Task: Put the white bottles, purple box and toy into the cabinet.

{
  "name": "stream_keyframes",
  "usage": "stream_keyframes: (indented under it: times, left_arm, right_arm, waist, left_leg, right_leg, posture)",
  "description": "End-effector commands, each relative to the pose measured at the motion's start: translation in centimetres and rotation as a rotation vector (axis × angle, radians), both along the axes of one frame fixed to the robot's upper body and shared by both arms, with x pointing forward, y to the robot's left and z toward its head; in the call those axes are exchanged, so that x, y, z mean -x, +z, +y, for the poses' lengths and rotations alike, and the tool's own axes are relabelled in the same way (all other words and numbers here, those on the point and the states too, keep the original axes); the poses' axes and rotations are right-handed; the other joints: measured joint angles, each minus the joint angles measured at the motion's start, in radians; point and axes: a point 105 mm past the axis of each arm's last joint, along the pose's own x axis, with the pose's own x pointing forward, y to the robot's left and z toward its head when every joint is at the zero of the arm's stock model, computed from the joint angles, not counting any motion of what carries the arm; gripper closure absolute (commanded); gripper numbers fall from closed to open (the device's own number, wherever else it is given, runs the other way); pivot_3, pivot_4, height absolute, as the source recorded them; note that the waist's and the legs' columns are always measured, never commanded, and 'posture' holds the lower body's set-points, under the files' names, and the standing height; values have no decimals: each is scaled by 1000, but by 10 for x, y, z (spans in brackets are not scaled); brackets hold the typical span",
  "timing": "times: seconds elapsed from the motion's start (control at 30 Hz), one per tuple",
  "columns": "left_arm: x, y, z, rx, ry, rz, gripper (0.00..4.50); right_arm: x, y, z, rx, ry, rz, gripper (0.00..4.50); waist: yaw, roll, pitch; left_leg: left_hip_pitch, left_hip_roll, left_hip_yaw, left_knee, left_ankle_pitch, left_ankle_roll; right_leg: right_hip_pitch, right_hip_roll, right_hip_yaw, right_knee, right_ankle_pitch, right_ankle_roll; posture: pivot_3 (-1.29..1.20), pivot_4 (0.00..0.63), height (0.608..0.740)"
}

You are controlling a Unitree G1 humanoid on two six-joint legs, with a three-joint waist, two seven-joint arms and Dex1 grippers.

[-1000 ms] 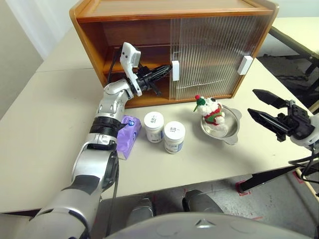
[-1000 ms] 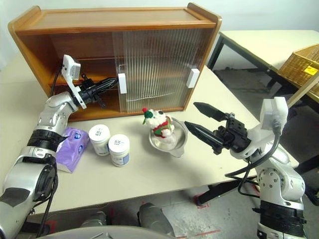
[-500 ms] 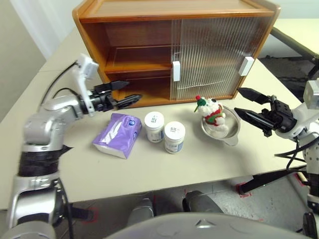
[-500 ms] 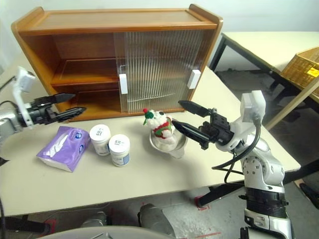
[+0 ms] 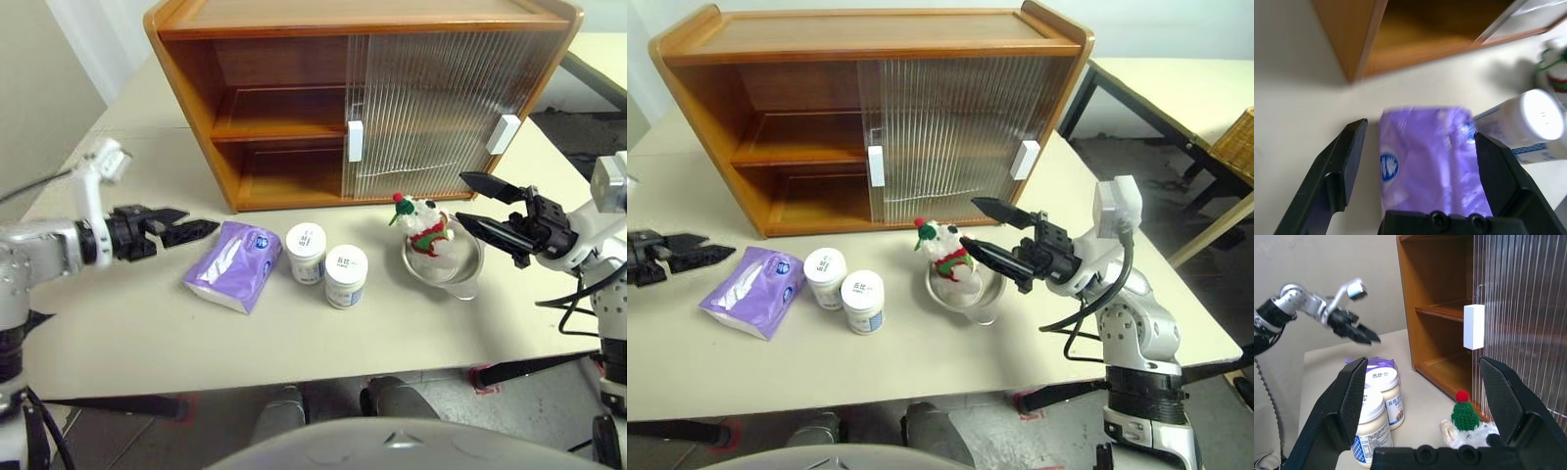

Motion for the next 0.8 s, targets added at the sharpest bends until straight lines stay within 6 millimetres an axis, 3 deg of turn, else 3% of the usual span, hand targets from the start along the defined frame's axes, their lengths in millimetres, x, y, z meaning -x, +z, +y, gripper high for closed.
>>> stream_keyframes:
  times: [0.03, 0.23, 0.5, 0.6, 0.8]
  left_arm:
    - [3, -27, 14, -36, 72, 86, 16]
    - [7, -54, 14, 18, 82, 188, 16]
    - [2, -65, -4, 62, 23, 216, 16]
    - [3, -71, -2, 67, 38, 234, 585]
    - [9, -81, -2, 183, 73, 295, 2578]
  right_arm:
    - [3, -4, 0, 20, -14, -8, 0]
    - [8, -4, 1, 16, -25, -6, 0]
    - [9, -2, 14, -10, -7, -11, 0]
    - [9, -2, 14, -10, -9, -11, 0]
    - [9, 0, 9, -1, -24, -18, 0]
  waist:
    - [-1, 0, 0]
    - [-3, -1, 1]
    - [-14, -1, 0]
    - [-22, -1, 0]
    - [-30, -1, 0]
  left_leg:
    - [1, 2, 0, 0, 0, -1]
    - [8, 4, -1, -2, -1, -3]
    - [8, 5, -6, -1, 0, -4]
    - [8, 3, -5, -1, 0, -4]
    - [8, 3, -3, -2, 0, -5]
  right_leg:
    - [0, 2, 0, 0, 0, -1]
    - [3, 8, 2, 4, 0, -5]
    - [4, 8, 2, 5, 2, -8]
    - [4, 8, 2, 4, 1, -8]
    - [4, 9, 2, 4, 0, -6]
  posture:
    - [-232, 57, 740]
    - [-251, 55, 740]
    - [-267, 51, 740]
    - [-268, 52, 740]
    - [-283, 55, 740]
